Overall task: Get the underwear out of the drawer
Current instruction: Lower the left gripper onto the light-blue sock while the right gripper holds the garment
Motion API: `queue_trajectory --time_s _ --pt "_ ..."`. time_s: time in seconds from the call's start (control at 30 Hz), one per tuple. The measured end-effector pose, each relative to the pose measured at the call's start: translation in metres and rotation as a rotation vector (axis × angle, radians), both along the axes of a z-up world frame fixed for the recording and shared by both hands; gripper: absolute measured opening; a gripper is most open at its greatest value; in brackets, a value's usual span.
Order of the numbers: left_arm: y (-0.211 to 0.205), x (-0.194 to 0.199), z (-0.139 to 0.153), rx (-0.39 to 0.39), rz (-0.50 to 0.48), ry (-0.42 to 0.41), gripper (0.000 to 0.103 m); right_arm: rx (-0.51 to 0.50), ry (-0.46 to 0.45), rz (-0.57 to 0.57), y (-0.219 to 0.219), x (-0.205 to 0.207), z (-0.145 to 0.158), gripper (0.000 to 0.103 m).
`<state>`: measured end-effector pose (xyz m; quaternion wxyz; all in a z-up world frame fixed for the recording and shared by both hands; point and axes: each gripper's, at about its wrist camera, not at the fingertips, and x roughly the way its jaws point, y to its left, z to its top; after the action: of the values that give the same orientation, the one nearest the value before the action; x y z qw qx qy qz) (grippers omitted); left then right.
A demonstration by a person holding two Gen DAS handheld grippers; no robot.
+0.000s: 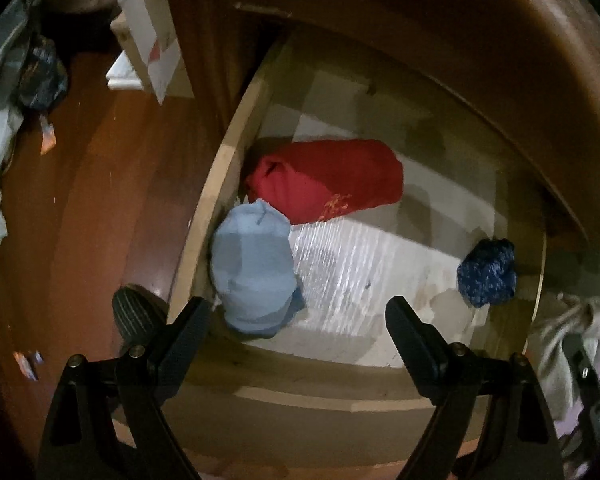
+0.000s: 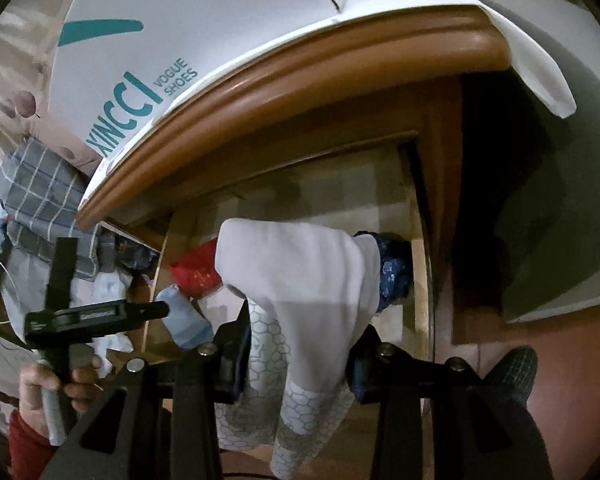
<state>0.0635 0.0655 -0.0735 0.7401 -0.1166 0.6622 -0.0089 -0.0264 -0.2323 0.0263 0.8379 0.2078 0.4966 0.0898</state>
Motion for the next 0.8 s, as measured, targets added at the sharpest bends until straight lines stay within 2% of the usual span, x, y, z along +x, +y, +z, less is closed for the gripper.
queue_trajectory --time_s 0.13,0.27,0.5,0.8 --pt "0.0 0.005 -0.012 -0.008 0.063 0.045 0.086 0.022 0.004 -0.003 -0.003 0.0 0.002 0.038" --pt "-0.001 0.009 -0.025 0.0 0.096 0.083 0.079 0.034 -0.013 0.001 -0.005 -0.002 0.007 0.038" --pt "0.0 0.018 -0.04 0.06 0.109 0.105 0.074 0.055 -0.012 -0.014 -0.016 -0.004 0.007 0.038" --pt "-0.001 0.031 -0.051 0.076 0.107 0.157 0.073 0.026 -0.01 -0.015 -0.016 -0.005 0.01 0.038"
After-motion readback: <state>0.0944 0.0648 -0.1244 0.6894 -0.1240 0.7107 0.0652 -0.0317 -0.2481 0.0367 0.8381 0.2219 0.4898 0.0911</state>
